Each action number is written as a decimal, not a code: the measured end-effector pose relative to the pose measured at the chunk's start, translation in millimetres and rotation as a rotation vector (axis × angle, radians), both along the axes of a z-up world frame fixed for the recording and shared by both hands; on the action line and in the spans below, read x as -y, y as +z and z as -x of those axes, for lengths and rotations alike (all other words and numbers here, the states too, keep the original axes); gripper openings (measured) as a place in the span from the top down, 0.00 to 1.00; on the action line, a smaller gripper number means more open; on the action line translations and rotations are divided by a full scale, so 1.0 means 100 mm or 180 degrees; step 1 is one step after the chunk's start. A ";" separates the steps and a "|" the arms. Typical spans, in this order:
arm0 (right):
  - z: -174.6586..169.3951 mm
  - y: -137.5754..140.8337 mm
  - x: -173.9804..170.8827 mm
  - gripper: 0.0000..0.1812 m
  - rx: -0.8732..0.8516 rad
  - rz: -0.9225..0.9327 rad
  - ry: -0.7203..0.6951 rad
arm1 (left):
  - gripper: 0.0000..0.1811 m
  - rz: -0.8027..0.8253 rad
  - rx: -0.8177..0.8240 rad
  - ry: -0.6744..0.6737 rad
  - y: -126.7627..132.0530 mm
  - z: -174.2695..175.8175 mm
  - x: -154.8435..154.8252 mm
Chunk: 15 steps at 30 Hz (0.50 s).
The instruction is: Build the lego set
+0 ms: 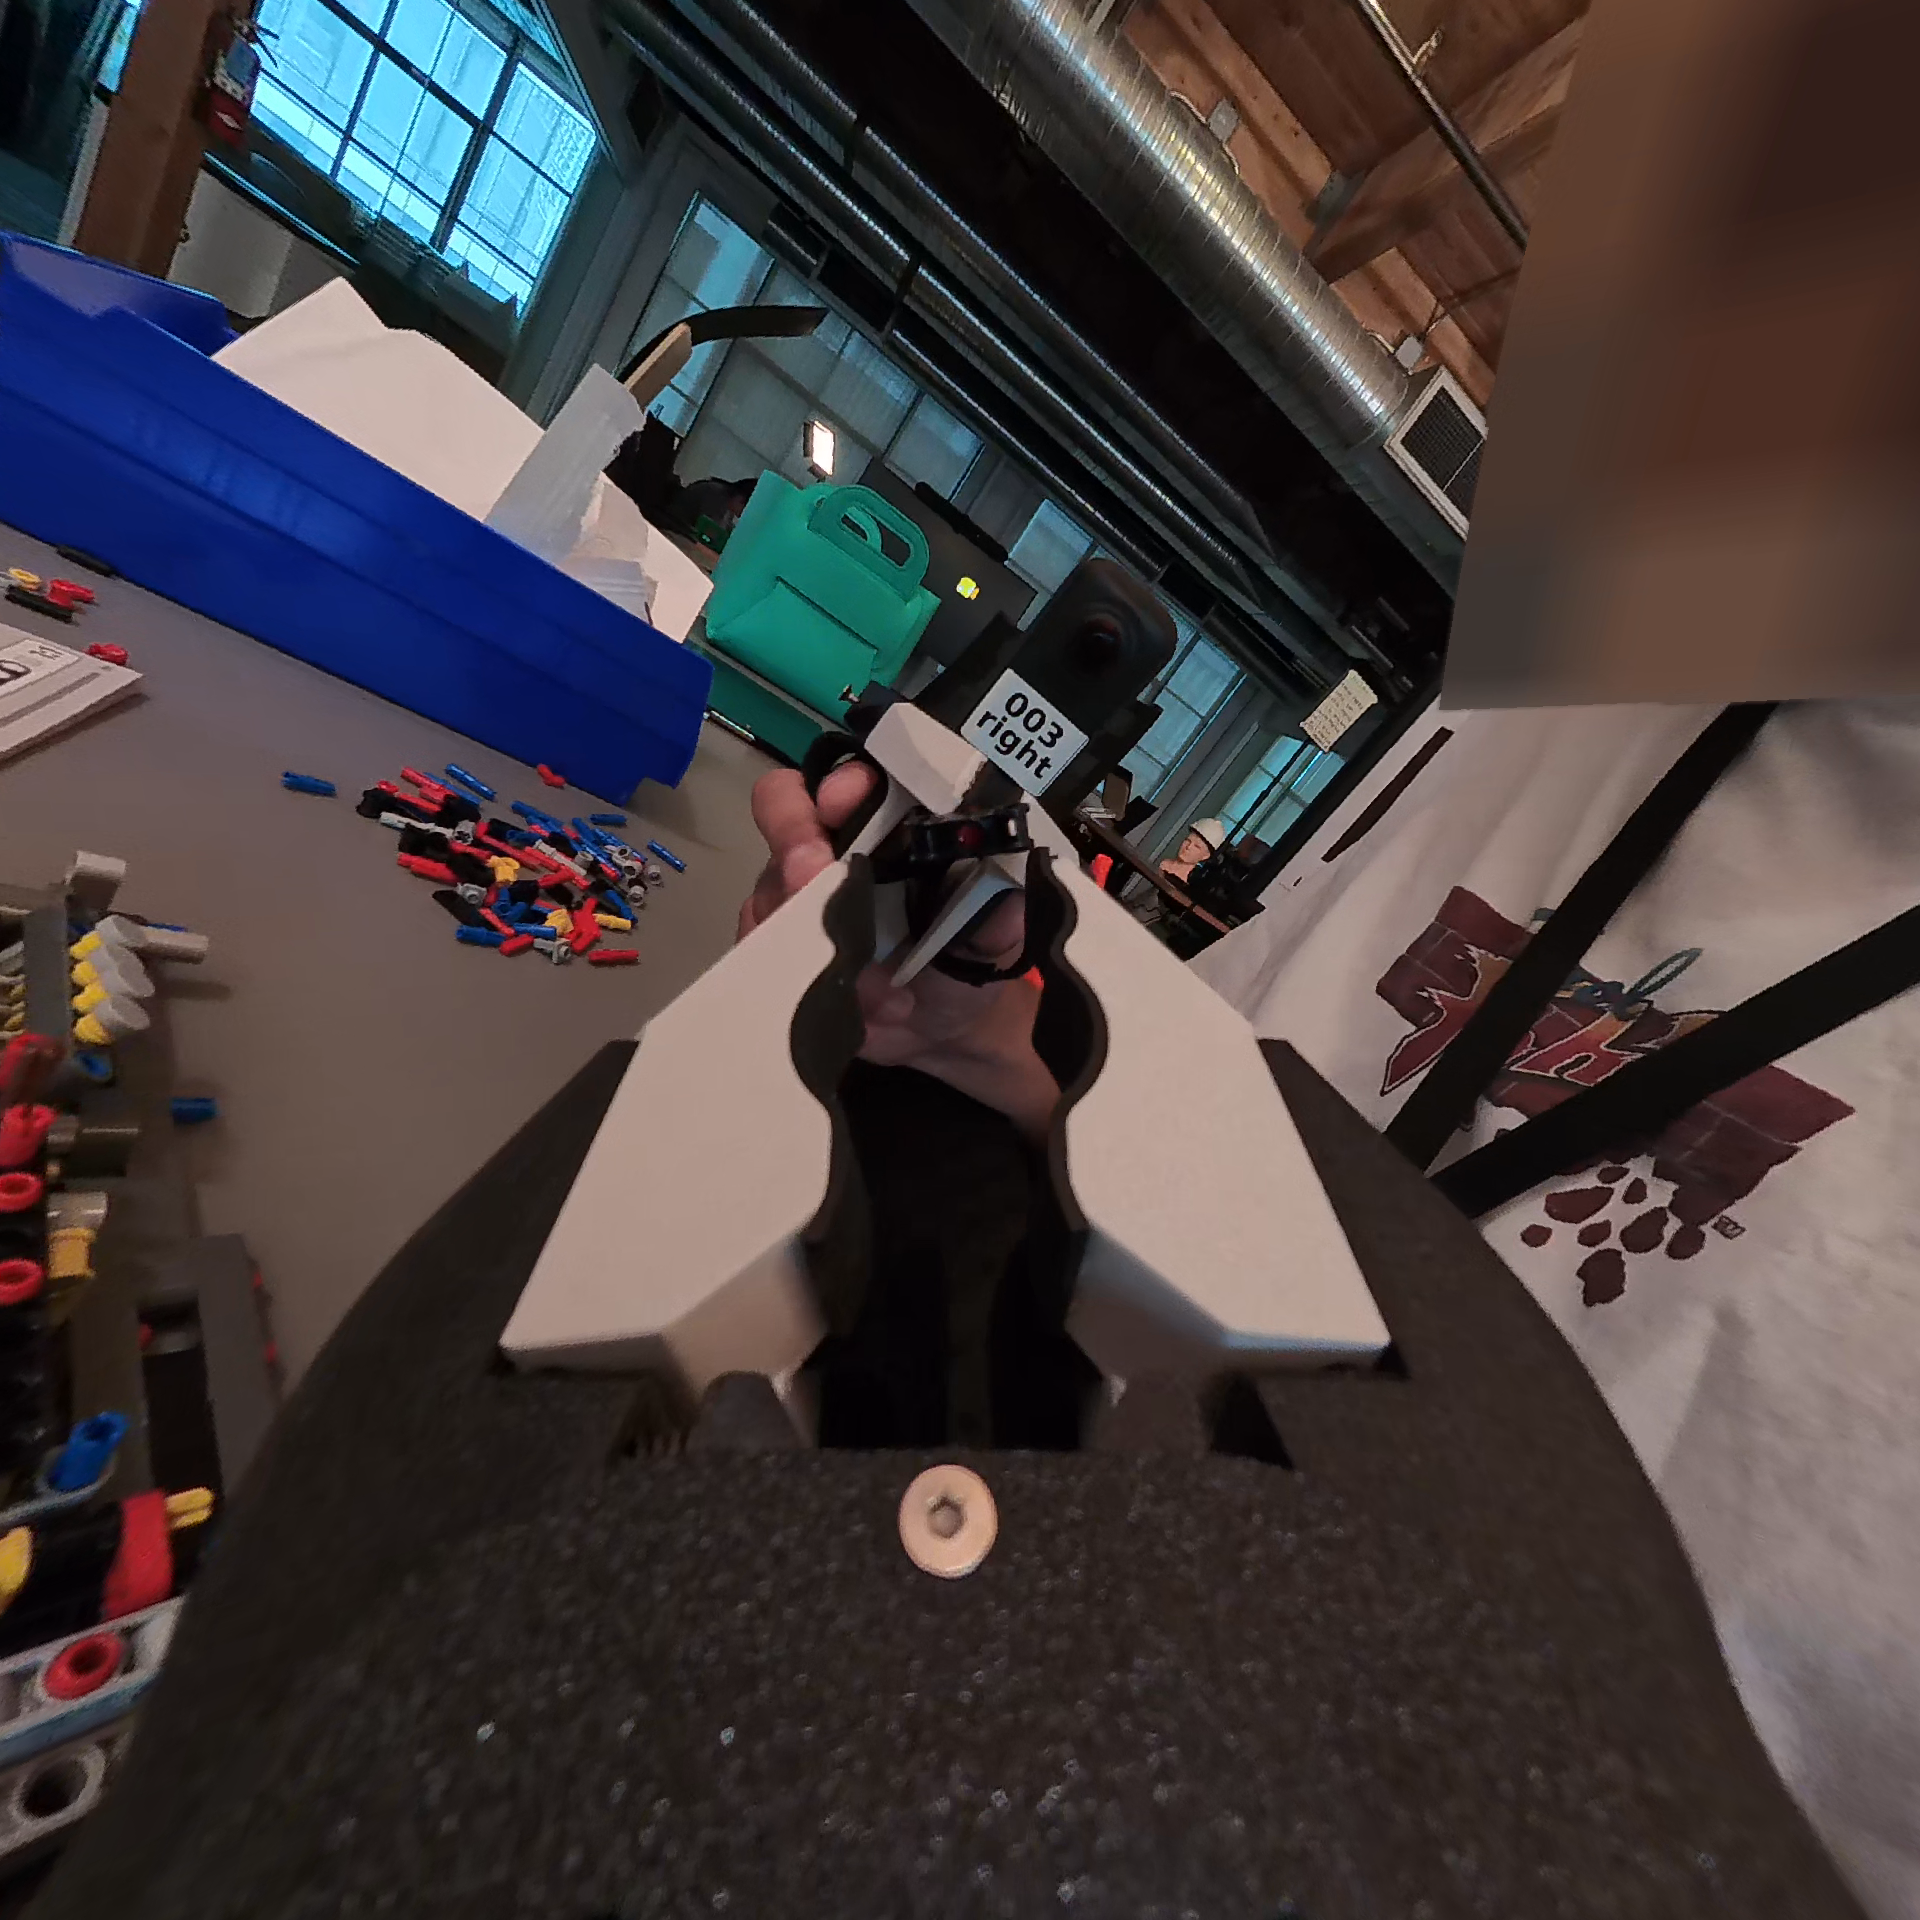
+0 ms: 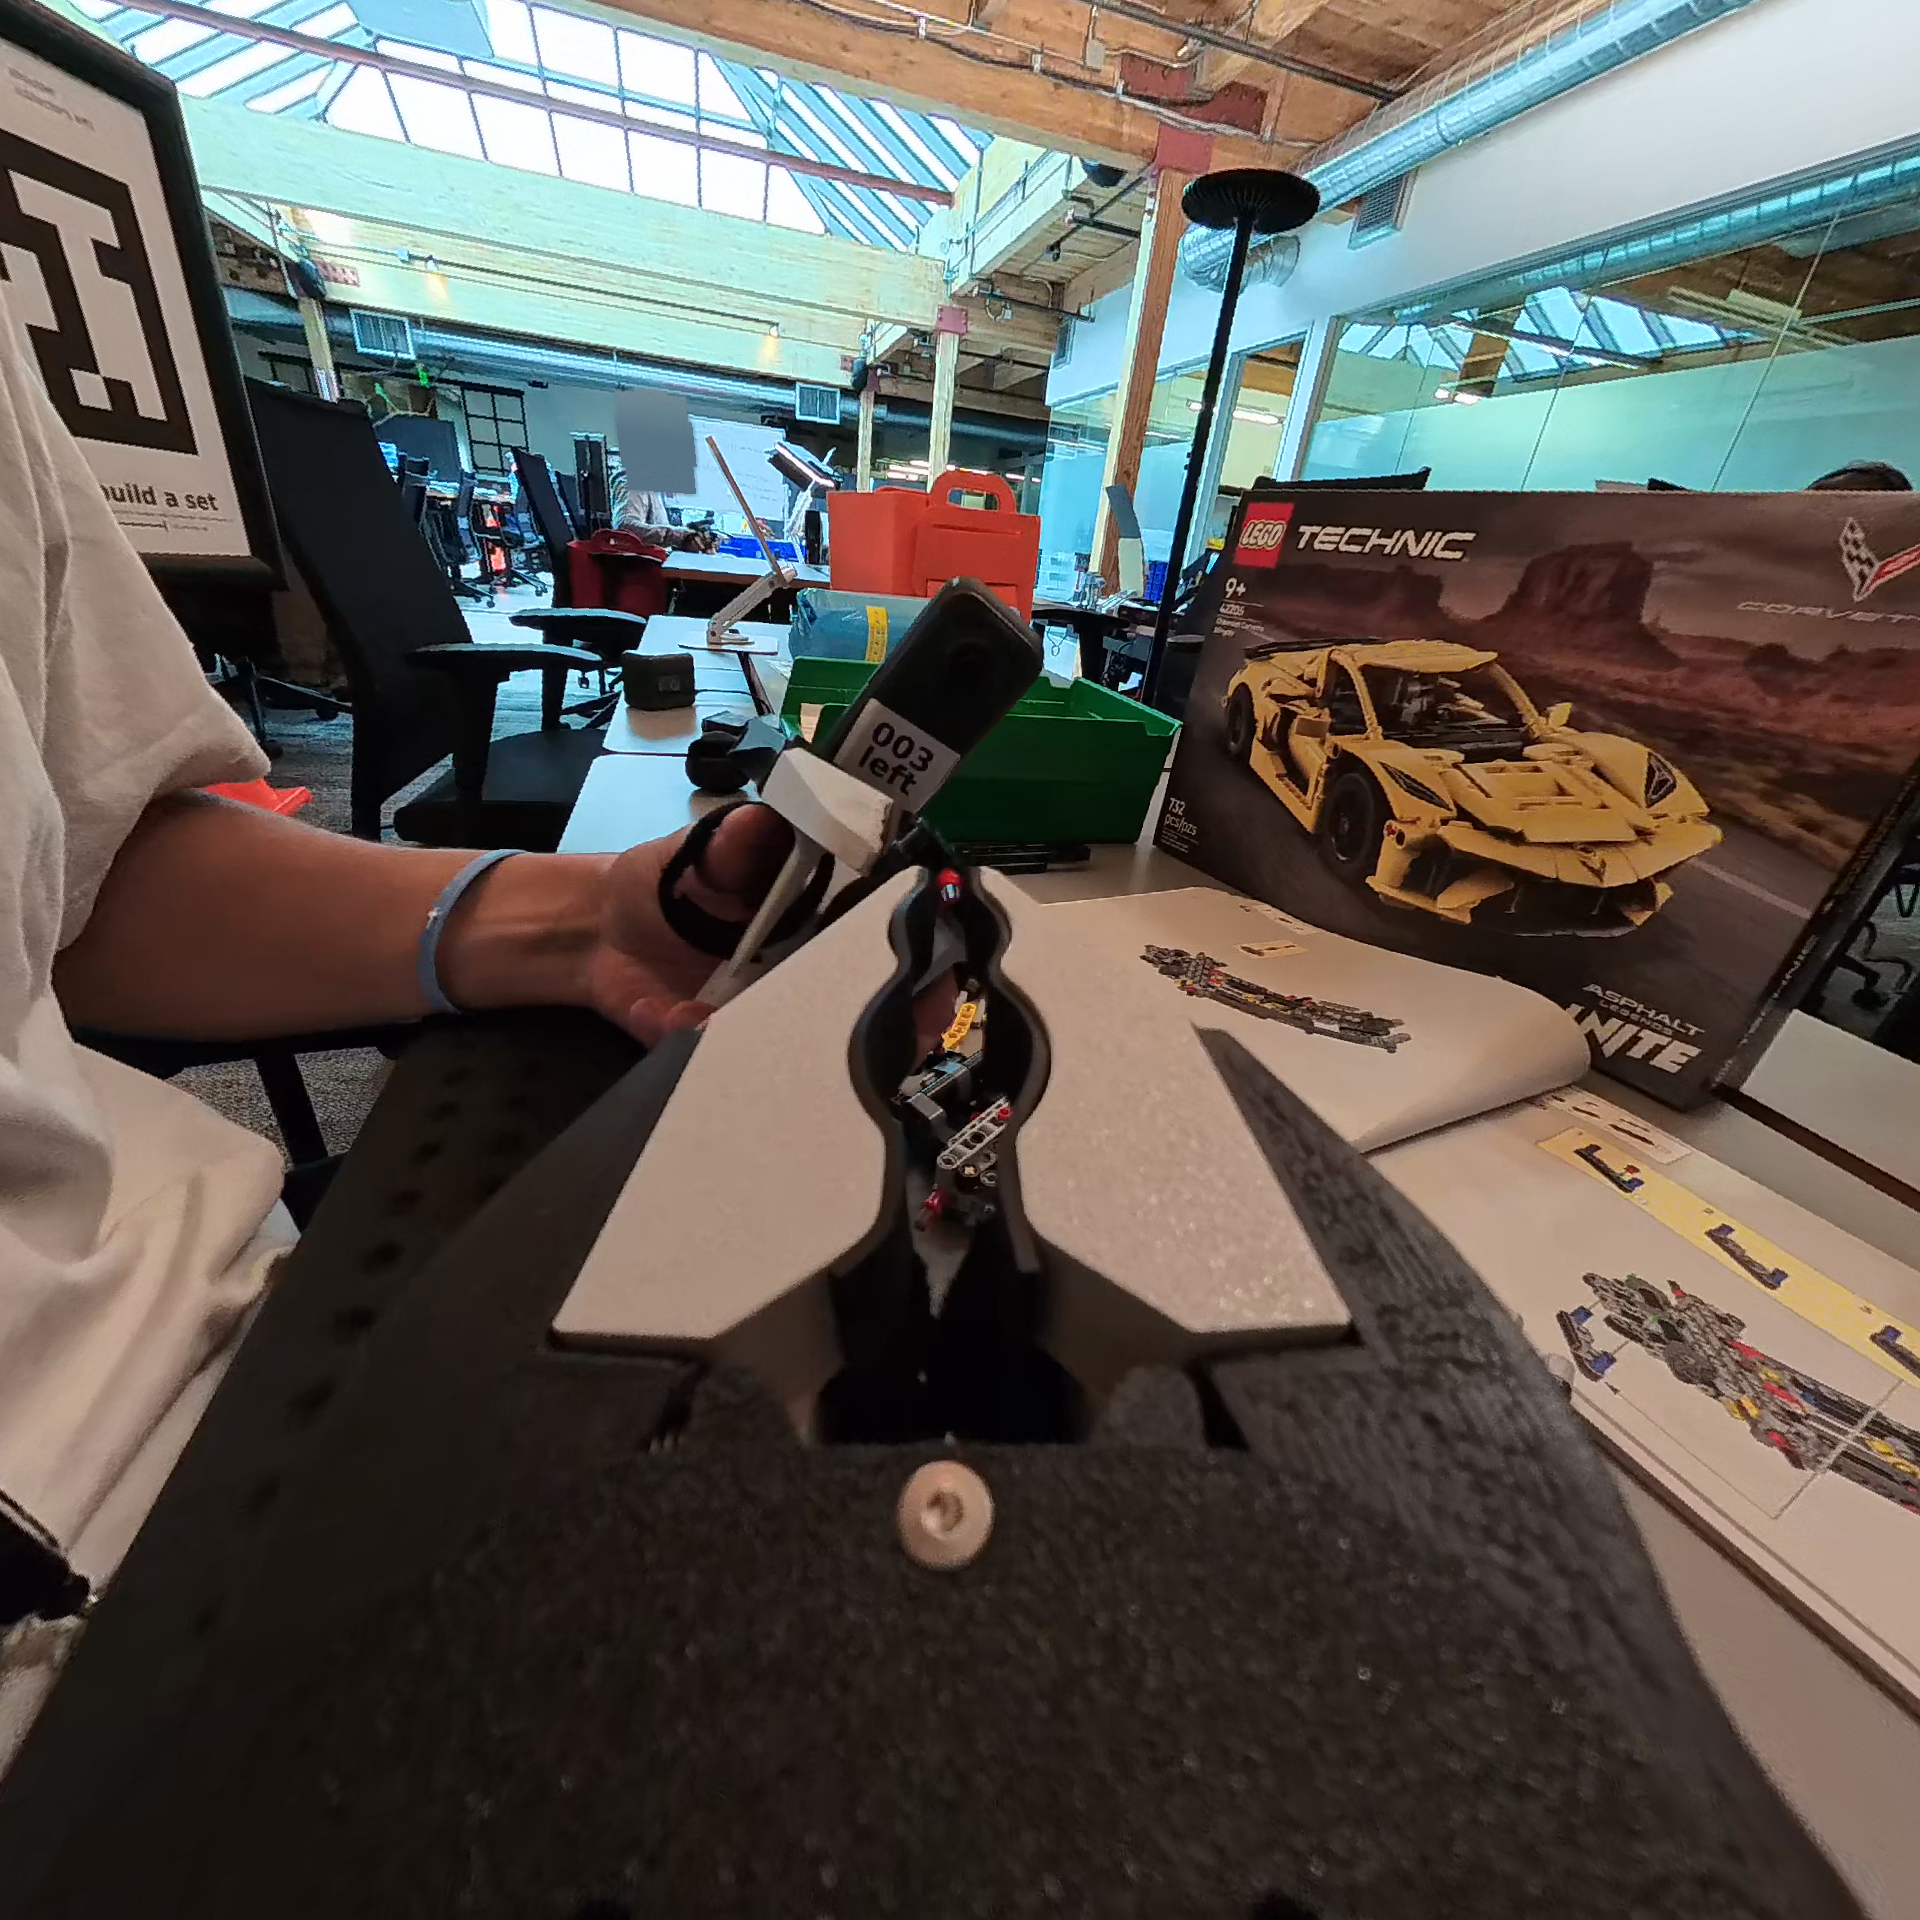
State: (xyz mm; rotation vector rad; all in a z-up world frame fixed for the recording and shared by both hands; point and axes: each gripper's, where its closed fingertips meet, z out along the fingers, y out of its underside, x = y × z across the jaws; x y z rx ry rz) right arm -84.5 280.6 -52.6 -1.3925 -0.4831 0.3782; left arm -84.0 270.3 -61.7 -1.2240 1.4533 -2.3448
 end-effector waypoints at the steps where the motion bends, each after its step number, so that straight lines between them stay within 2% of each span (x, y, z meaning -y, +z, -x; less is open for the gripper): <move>1: 0.00 0.00 0.00 0.98 0.0001 0.0007 0.0006 | 0.86 -0.0011 0.0012 -0.0003 0.00 0.01 0.00; 15: 0.00 -0.02 -0.01 0.98 0.0011 0.0025 0.0018 | 0.86 -0.0047 0.0015 0.0038 0.00 0.00 -0.01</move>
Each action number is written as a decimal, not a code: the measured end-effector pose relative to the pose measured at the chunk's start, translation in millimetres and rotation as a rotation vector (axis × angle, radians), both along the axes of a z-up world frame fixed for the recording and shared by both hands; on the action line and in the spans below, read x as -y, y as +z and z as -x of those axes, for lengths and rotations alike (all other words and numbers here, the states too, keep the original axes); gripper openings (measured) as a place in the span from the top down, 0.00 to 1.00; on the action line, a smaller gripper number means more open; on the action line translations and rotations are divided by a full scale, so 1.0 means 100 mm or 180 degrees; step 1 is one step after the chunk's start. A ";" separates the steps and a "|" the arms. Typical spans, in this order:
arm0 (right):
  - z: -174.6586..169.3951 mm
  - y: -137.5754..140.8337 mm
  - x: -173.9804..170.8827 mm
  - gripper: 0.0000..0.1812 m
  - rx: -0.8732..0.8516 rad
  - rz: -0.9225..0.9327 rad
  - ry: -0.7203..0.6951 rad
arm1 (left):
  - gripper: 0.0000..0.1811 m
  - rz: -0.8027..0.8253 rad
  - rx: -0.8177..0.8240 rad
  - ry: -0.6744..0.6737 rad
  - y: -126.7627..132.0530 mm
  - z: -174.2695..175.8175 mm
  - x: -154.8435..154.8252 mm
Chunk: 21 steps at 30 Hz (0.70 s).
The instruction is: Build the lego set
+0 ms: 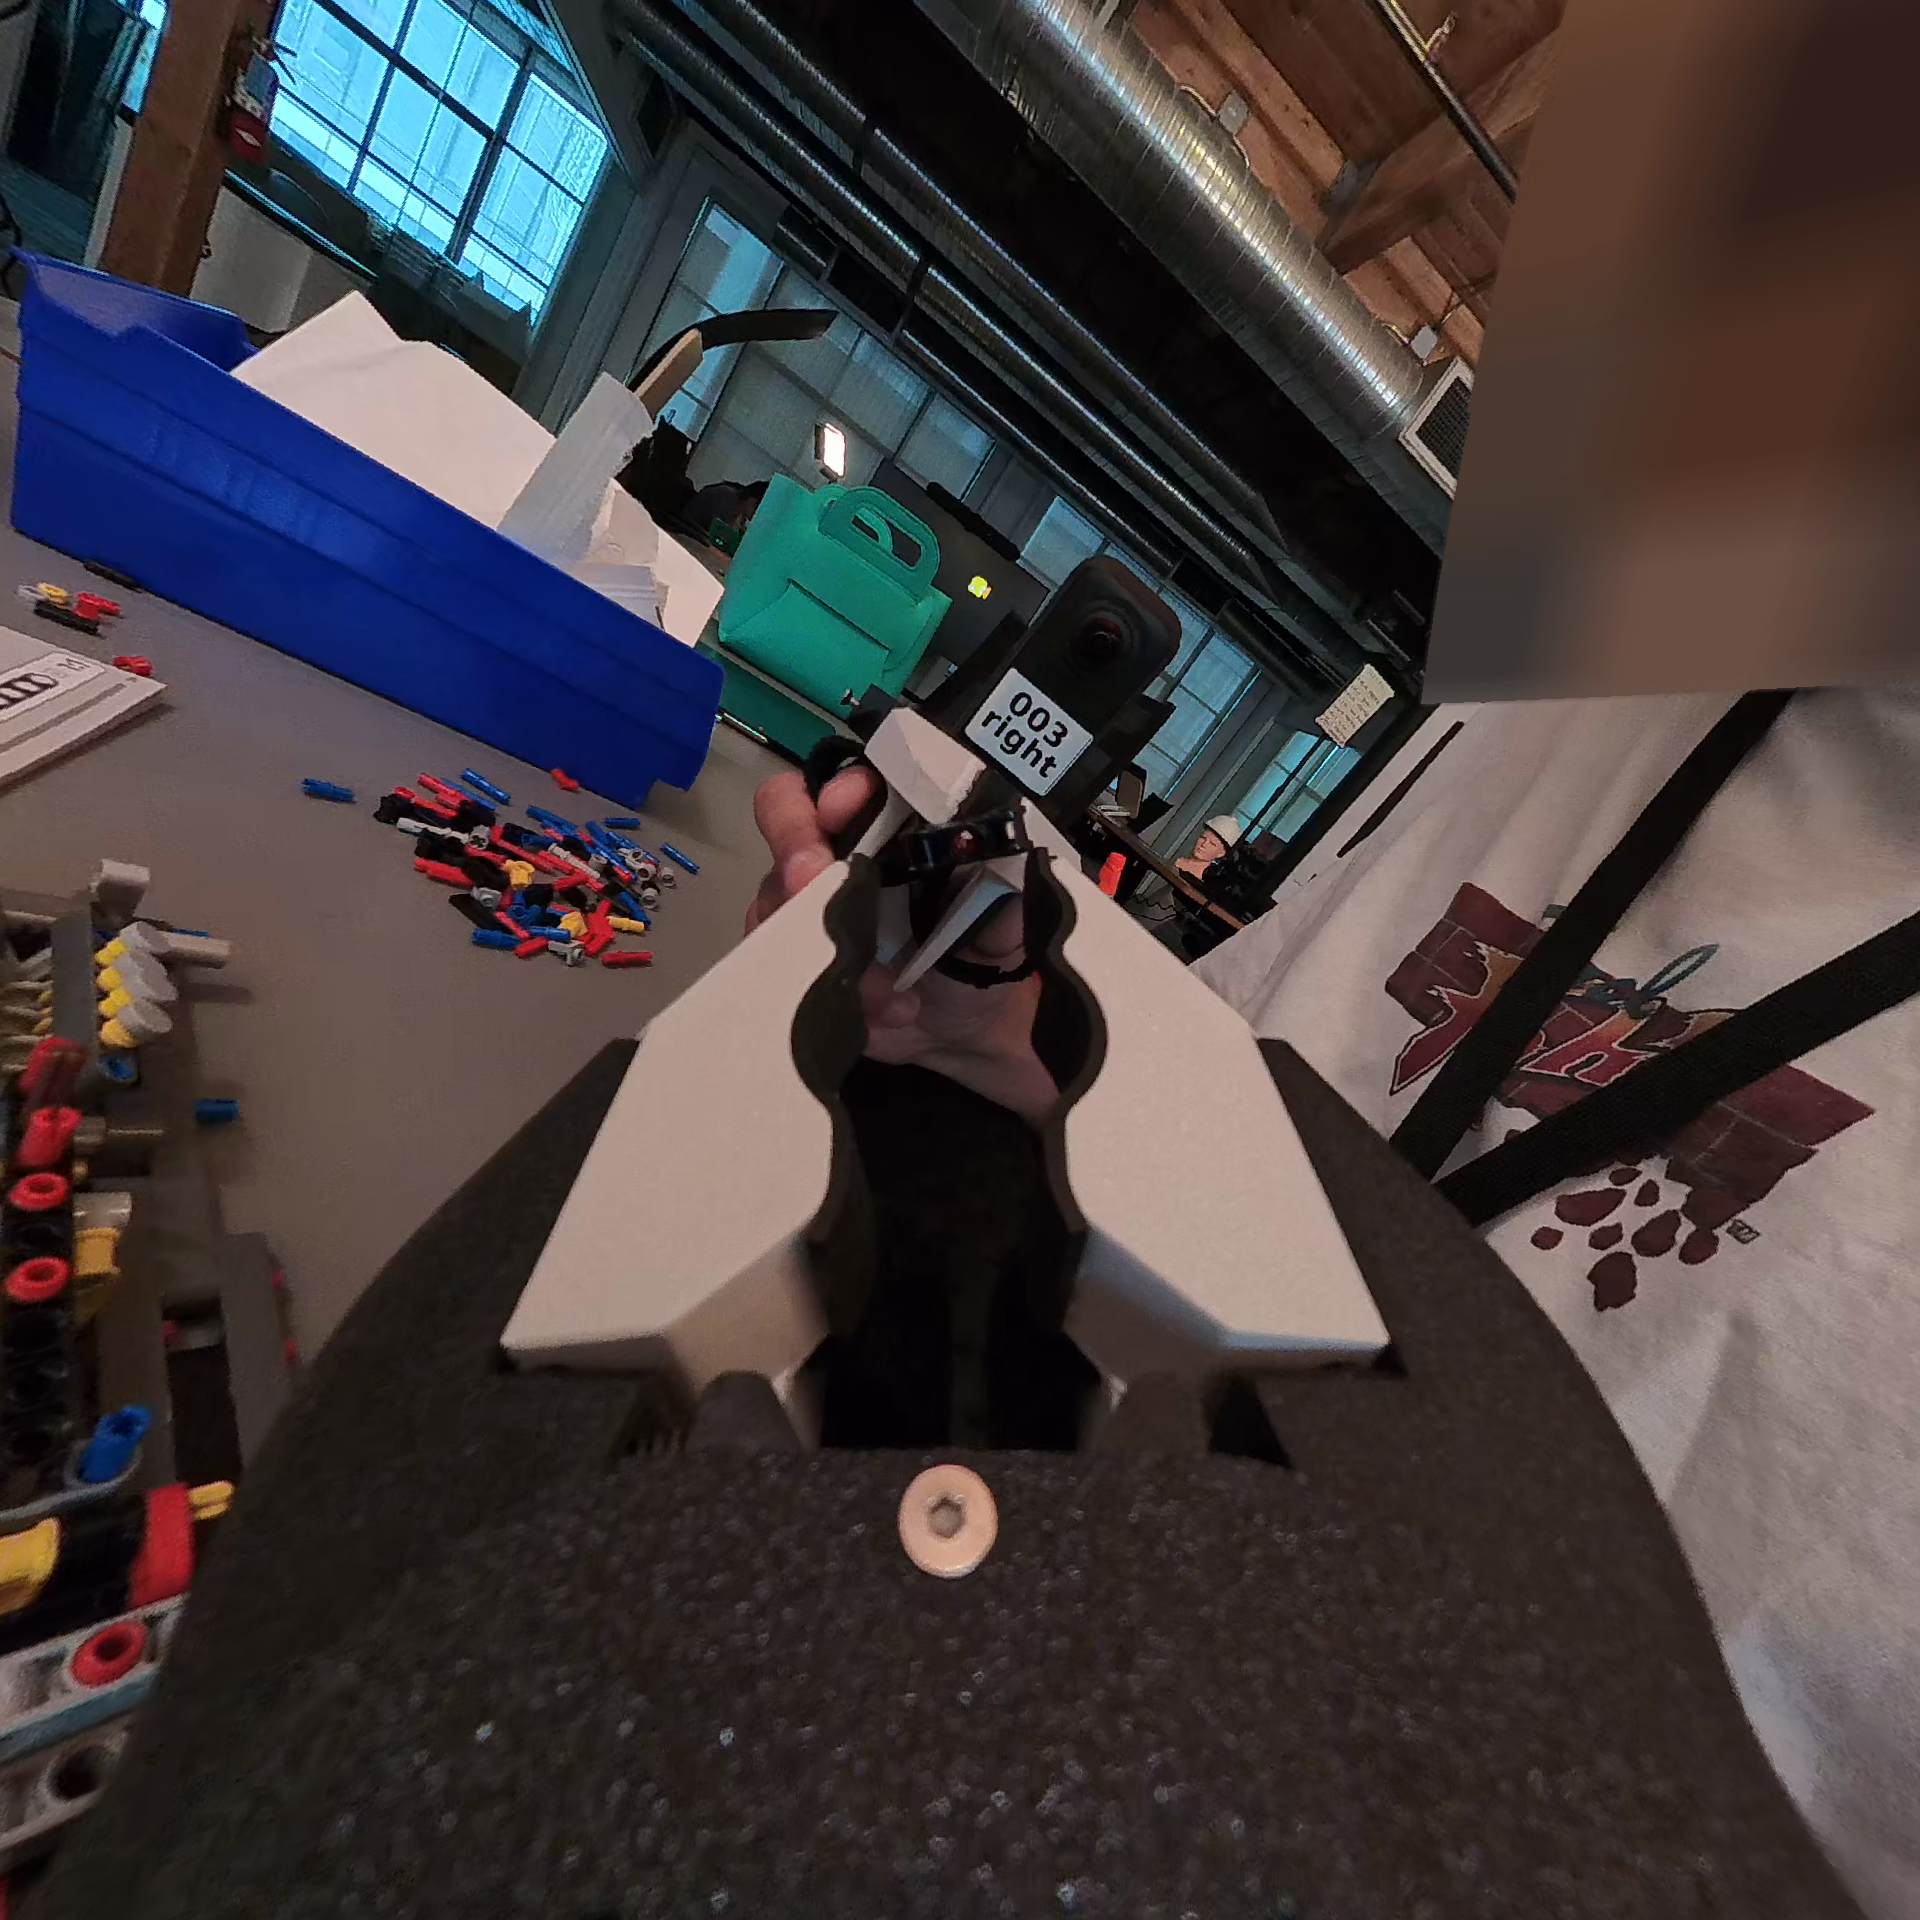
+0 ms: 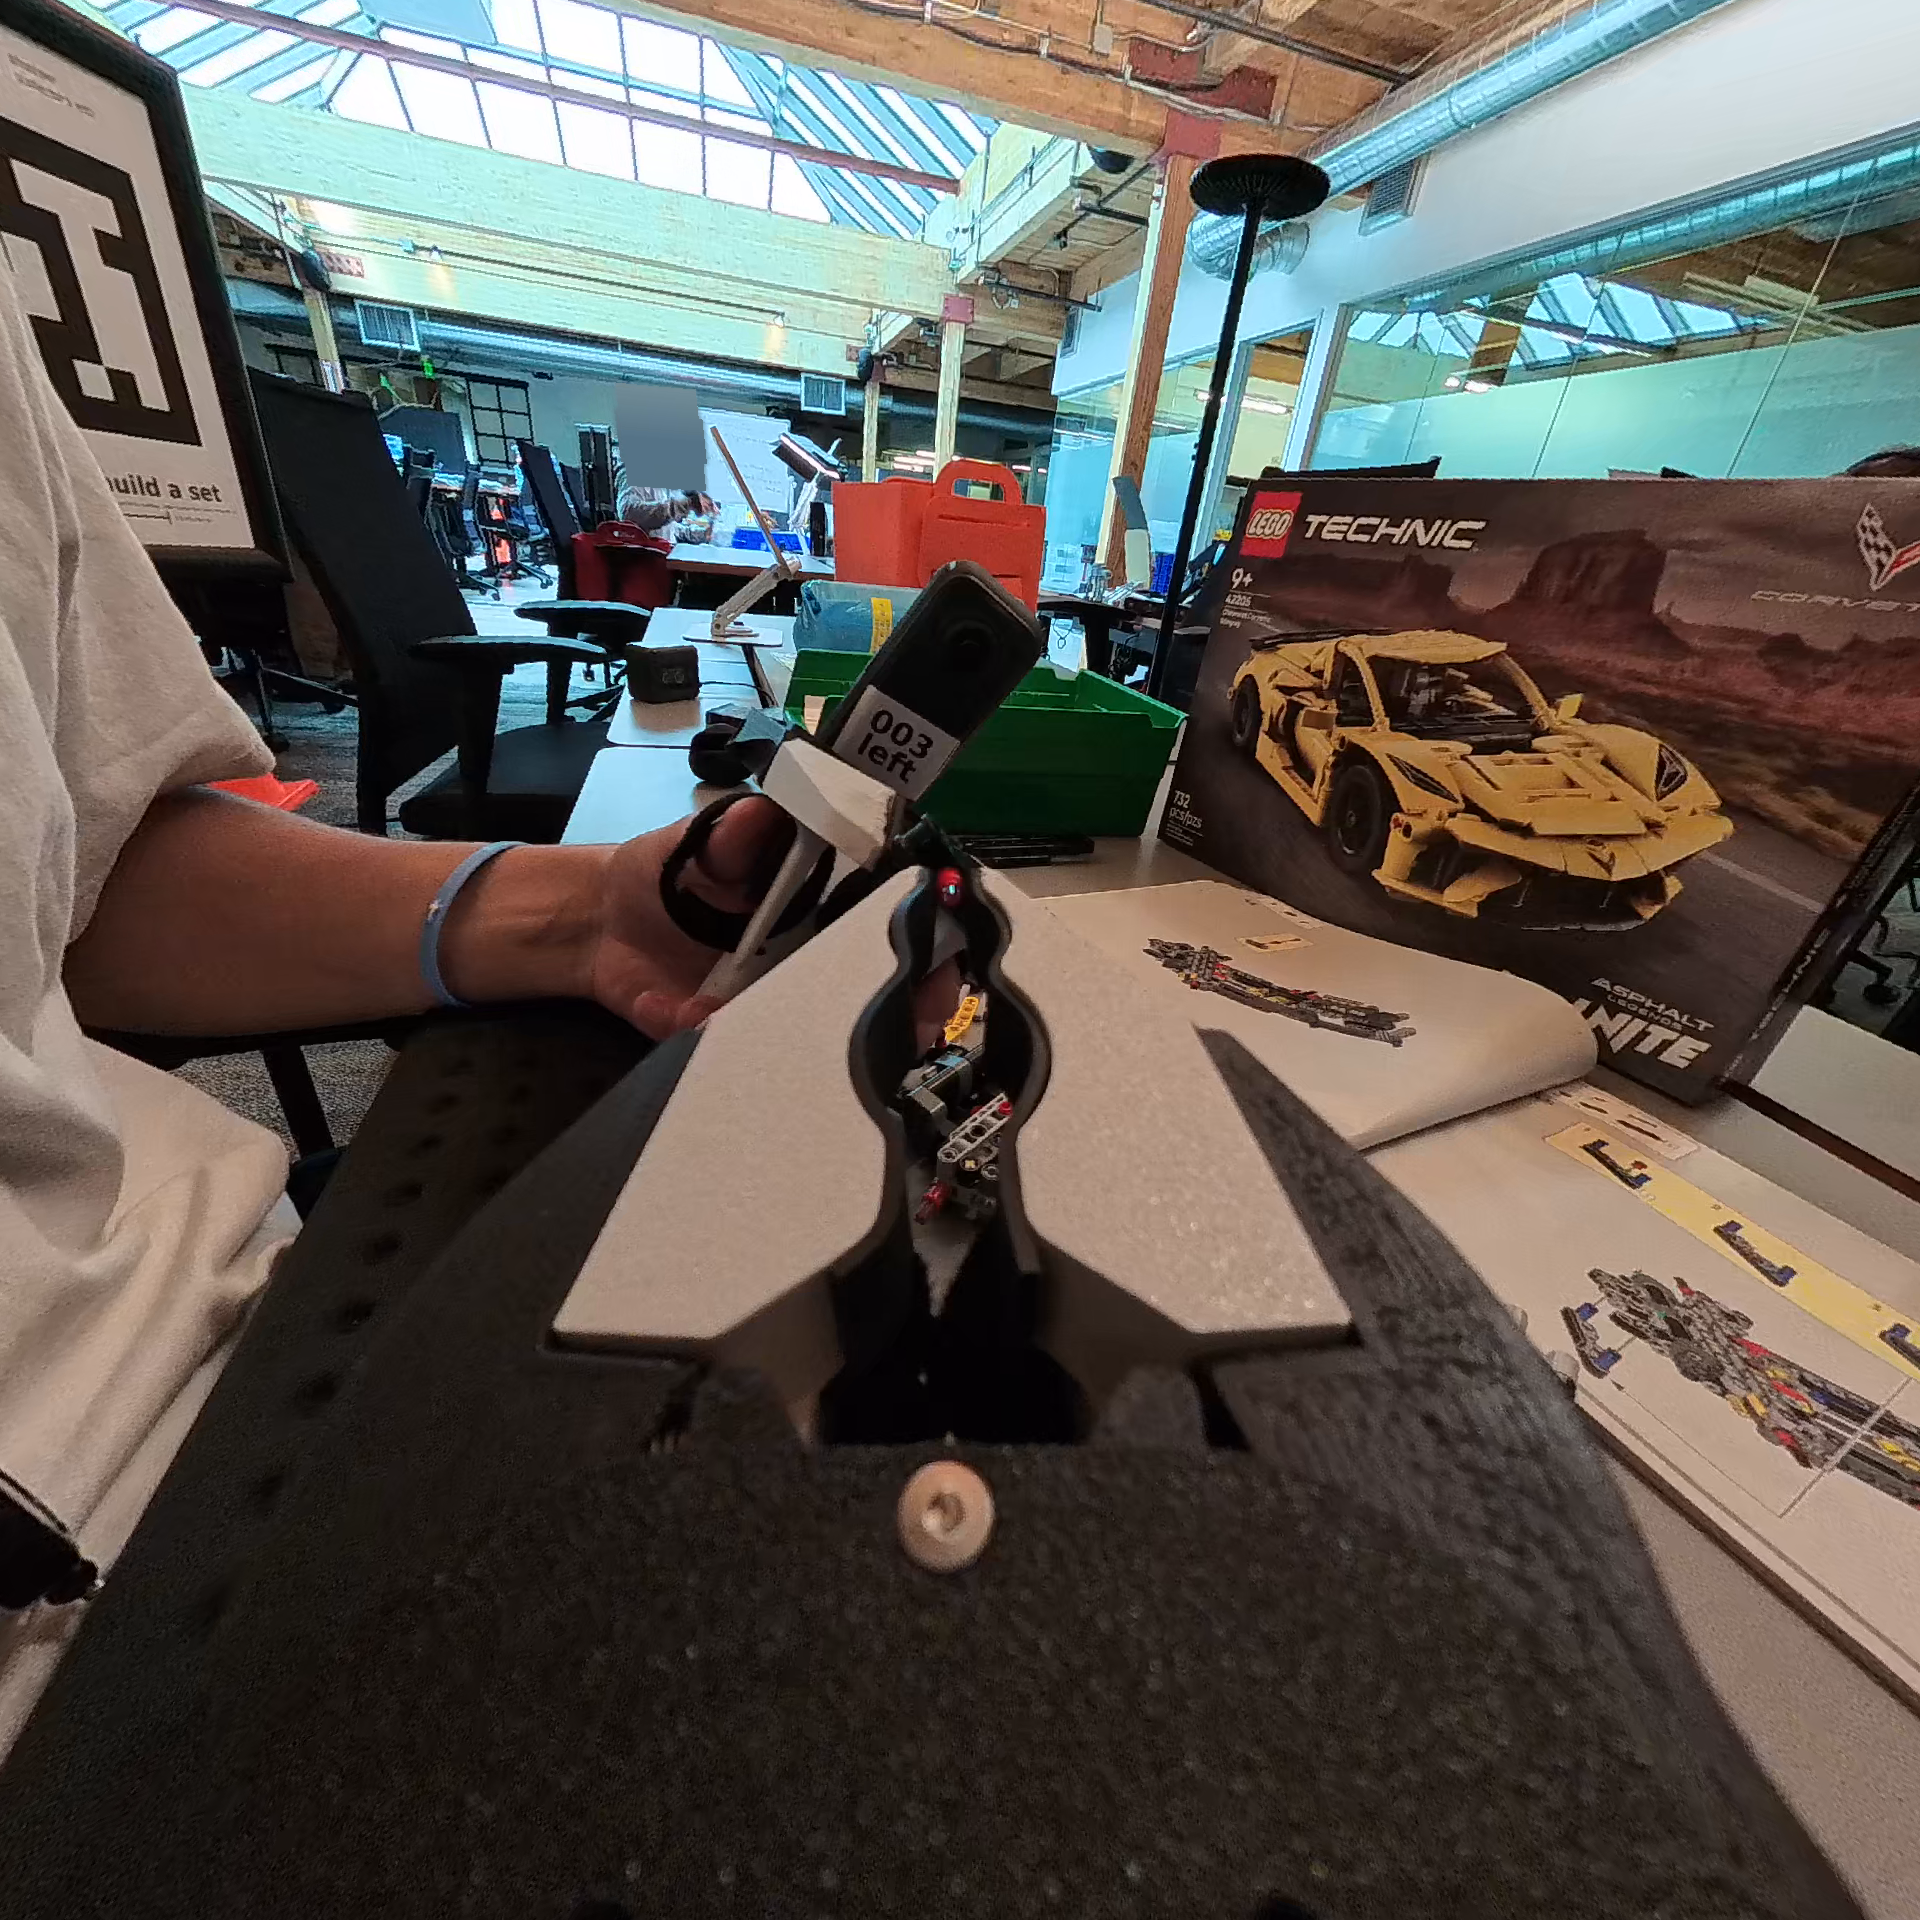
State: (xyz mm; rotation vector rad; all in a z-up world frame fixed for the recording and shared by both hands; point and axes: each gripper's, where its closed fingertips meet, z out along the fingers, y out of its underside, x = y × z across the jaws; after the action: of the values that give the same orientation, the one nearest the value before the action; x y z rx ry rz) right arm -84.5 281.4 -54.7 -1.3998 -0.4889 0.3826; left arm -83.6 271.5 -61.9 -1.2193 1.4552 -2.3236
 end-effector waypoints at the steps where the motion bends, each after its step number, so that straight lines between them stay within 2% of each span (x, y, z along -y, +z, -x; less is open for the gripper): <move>1: 0.00 0.00 0.00 0.98 0.0005 -0.0007 0.0001 | 0.85 0.0004 -0.0013 0.0000 0.00 0.00 0.00; 21: -0.01 -0.06 -0.04 0.98 0.0356 -0.0115 -0.0200 | 0.85 -0.0033 -0.0039 0.0034 -0.01 0.00 -0.01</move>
State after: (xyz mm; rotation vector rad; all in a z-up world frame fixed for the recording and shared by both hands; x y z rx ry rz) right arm -83.6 285.0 -60.5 -1.4032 -0.5392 0.2444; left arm -83.3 273.0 -62.8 -1.2377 1.4592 -2.3030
